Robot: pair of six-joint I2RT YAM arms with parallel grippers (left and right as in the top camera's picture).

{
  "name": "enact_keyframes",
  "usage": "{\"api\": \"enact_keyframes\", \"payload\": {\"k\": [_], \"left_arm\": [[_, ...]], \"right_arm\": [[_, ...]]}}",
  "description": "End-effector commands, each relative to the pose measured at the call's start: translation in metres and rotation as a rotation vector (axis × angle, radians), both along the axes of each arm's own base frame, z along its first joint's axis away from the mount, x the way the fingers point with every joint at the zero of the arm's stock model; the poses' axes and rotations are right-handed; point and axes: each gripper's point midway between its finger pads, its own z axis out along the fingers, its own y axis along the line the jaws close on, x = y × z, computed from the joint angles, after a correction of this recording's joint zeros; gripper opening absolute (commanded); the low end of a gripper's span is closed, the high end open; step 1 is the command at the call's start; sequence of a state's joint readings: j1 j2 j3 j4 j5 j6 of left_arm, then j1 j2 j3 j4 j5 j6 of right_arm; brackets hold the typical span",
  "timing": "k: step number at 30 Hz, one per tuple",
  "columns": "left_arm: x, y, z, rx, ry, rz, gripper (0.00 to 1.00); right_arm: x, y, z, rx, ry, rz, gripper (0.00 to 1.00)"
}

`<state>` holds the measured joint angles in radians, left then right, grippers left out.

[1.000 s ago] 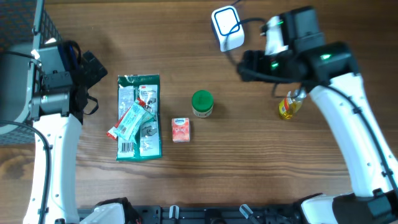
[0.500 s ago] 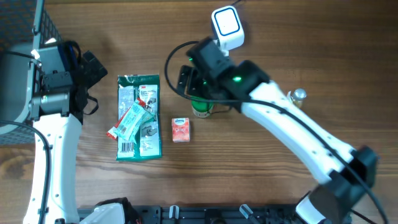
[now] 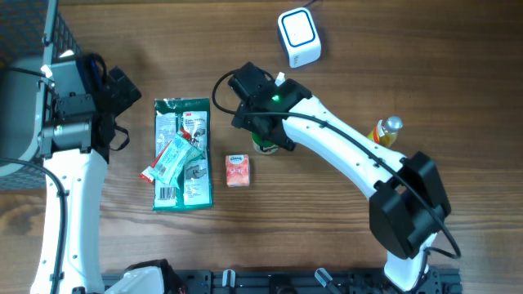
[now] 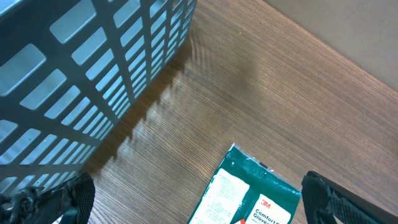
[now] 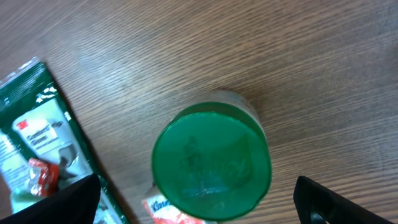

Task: Scan the item barcode
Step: 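Lower the right gripper over the green-lidded jar and close on it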

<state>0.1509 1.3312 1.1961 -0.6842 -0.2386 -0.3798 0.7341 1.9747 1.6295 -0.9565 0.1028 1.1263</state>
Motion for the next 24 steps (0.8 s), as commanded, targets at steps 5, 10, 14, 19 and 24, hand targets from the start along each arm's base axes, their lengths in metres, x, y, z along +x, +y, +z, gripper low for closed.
{"api": "enact_keyframes", "payload": {"k": [5,10,14,19,24], "left_arm": [[0.0,0.002,0.002,0.01,-0.003,0.001,1.0],[0.0,0.002,0.002,0.01,-0.004,0.001,1.0],[0.0,0.002,0.002,0.01,-0.003,0.001,1.0],[0.0,0.002,0.002,0.01,-0.004,0.001,1.0],[0.0,0.002,0.002,0.01,-0.004,0.001,1.0]], "right_arm": [[-0.001,-0.008,-0.028,-0.052,0.039,-0.086,1.0],[-0.002,-0.01,-0.036,-0.068,0.055,-0.083,0.99],[-0.007,-0.014,-0.037,-0.087,0.074,-0.082,0.94],[-0.015,-0.023,-0.039,-0.123,0.11,-0.084,0.93],[-0.018,-0.028,-0.039,-0.145,0.126,-0.053,0.87]]}}
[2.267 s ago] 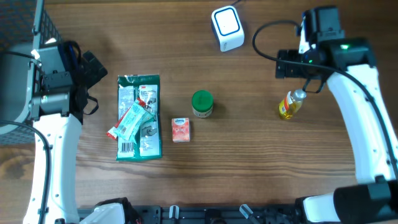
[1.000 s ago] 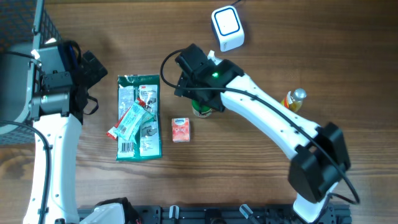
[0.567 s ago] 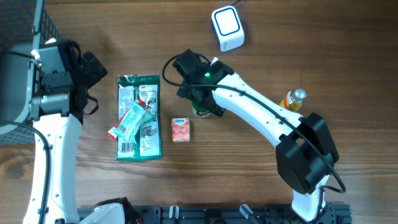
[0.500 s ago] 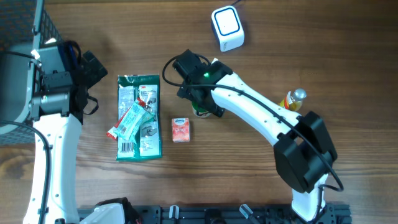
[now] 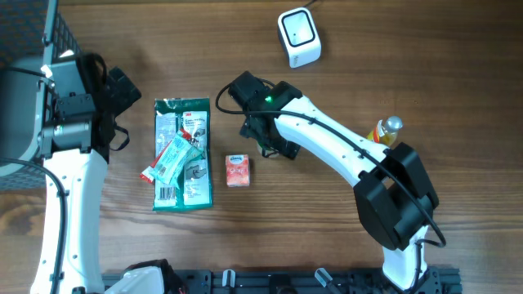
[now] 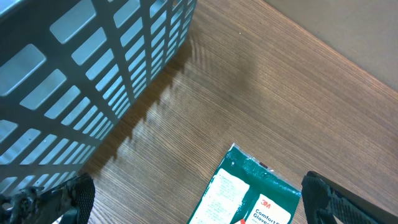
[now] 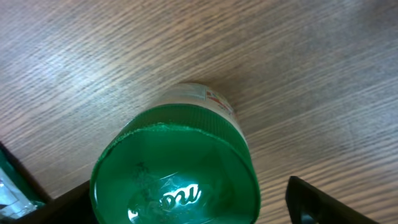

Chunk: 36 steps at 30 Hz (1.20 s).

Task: Scan the item barcode
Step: 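Lower the right gripper over the green-lidded jar and close on it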

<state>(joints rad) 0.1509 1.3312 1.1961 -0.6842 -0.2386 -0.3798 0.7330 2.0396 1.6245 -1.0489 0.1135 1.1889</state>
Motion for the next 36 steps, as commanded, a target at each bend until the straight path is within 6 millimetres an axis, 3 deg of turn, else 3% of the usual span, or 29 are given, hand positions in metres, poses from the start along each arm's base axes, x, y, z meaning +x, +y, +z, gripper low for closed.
{"api": "enact_keyframes", "payload": {"k": [1,7,19,25,36], "left_arm": [[0.0,0.002,0.002,0.01,-0.004,0.001,1.0],[0.0,0.002,0.002,0.01,-0.004,0.001,1.0],[0.0,0.002,0.002,0.01,-0.004,0.001,1.0],[0.0,0.002,0.002,0.01,-0.004,0.001,1.0],[0.0,0.002,0.002,0.01,-0.003,0.001,1.0]], "right_arm": [[-0.001,-0.009,-0.007,-0.044,0.013,0.042,0.85],[-0.004,-0.011,-0.006,-0.082,0.032,0.255,0.71],[-0.013,-0.019,-0.007,-0.155,0.095,0.67,0.72],[-0.016,-0.02,-0.007,-0.155,0.111,0.701,0.72],[-0.017,-0.013,-0.007,-0.116,0.105,0.684,0.92]]}}
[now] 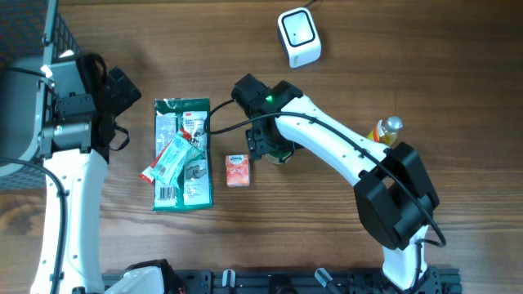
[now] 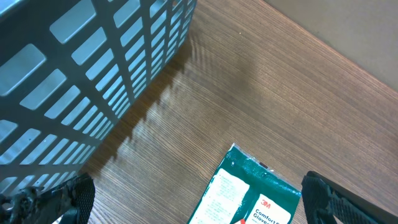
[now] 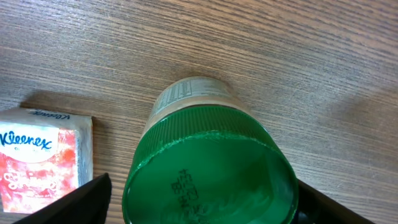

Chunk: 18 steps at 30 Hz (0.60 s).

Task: Scan the item barcode
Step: 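Lower the right gripper over the green-lidded jar and close on it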

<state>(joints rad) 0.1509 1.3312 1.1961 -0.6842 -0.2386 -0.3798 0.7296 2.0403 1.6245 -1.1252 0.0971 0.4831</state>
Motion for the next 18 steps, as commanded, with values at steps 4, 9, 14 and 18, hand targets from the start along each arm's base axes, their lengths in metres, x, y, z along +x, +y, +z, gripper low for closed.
{"api": "enact_keyframes", "payload": {"k": [4,9,14,18], "left_arm": [[0.0002,0.0024,0.0023,0.01,-0.003,0.001,1.0],[0.0002,0.0024,0.0023,0.01,-0.003,0.001,1.0],[0.0003,0.0024,0.0025,0.01,-0.004,0.001,1.0],[0.0003,0.0024,0.0025,0.01,-0.004,0.001,1.0]], "right_arm": [[-0.0005,-0.0024,-0.0054,0.01,0.006,-0.151,0.91],[0.0005,-0.003,-0.0056,0.02,-0.001,-0.268,0.75],[0.0022,-0.0015,-0.0055,0.019,-0.003,-0.185,0.73],[0.0038,-0.0001,-0.0054,0.019,-0.005,-0.106,0.73]]}}
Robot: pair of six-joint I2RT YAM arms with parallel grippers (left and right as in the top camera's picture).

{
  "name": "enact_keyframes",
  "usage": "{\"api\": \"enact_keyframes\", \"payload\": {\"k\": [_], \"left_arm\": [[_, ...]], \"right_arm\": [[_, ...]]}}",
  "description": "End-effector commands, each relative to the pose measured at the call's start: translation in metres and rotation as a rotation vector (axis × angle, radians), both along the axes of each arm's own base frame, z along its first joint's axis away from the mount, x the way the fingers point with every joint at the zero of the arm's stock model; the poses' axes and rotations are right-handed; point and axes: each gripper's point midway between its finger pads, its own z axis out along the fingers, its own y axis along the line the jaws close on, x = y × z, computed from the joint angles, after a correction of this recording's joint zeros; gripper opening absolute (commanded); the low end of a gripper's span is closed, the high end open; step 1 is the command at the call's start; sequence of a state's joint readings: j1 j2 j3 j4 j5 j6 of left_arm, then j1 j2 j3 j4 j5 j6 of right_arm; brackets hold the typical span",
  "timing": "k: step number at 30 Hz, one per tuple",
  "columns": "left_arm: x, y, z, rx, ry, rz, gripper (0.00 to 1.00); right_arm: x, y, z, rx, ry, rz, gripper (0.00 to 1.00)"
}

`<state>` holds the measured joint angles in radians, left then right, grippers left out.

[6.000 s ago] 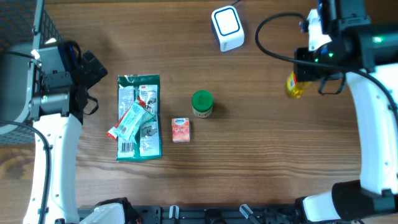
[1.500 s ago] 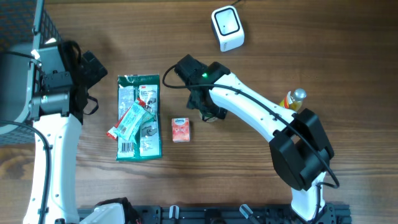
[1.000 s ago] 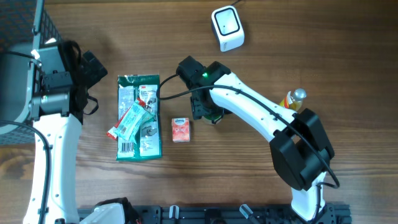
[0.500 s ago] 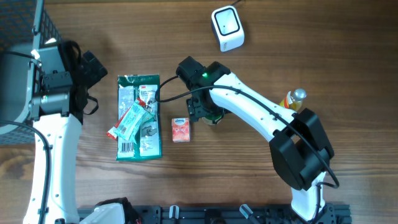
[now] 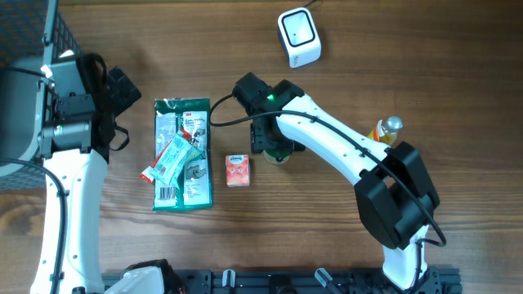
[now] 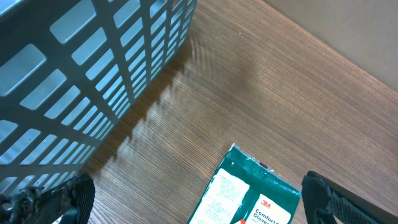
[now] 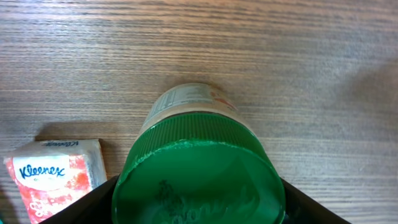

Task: Scan the item barcode
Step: 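Lower the right gripper over the green-lidded jar and close on it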

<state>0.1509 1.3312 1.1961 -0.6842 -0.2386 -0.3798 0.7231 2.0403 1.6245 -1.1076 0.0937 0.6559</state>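
Note:
A jar with a green lid (image 7: 199,180) stands upright on the wooden table, mostly hidden under the right wrist in the overhead view (image 5: 279,153). My right gripper (image 7: 199,202) straddles the lid, its black fingers (image 7: 102,202) pressed against both sides. The white barcode scanner (image 5: 297,36) sits at the far edge of the table. My left gripper (image 6: 199,198) hangs open beside the basket, with nothing between its fingers, just above the top end of a green glove pack (image 6: 252,193).
A red Kleenex pack (image 7: 56,174) lies just left of the jar. The green glove pack (image 5: 183,155) carries a red snack wrapper (image 5: 169,159). A yellow bottle (image 5: 387,131) stands to the right. A grey slatted basket (image 6: 74,68) fills the far left.
My right gripper's fingers have closed in from a small gap to touch both sides of the green lid. The wrist sits slightly nearer the lid. The left arm has not moved.
My right gripper was open above the green-lidded jar. It then stood lower and turned, with the lid larger in view. After that the open fingers flanked the lid beside the Kleenex pack, and now they grip it. The left arm stayed still throughout.

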Motion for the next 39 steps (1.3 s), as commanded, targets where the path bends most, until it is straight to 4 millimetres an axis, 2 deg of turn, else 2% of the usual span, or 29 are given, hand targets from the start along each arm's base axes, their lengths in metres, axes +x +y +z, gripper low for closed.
{"api": "enact_keyframes", "payload": {"k": [1,4,9,13,39], "left_arm": [[0.0002,0.0024,0.0023,0.01,-0.003,0.001,1.0],[0.0003,0.0024,0.0025,0.01,-0.004,0.001,1.0],[0.0003,0.0024,0.0025,0.01,-0.004,0.001,1.0],[0.0003,0.0024,0.0025,0.01,-0.004,0.001,1.0],[0.0002,0.0024,0.0023,0.01,-0.003,0.001,1.0]], "right_arm": [[-0.0006,-0.0014,-0.0055,-0.012,0.014,0.082,0.73],[-0.0006,-0.0014,-0.0055,-0.014,0.015,0.105,0.75],[-0.0007,-0.0014,-0.0055,-0.013,0.015,0.103,0.92],[-0.0021,0.0,-0.0062,-0.005,0.023,0.1,0.99],[0.0032,0.007,-0.0101,0.023,0.005,0.101,0.97]]}}
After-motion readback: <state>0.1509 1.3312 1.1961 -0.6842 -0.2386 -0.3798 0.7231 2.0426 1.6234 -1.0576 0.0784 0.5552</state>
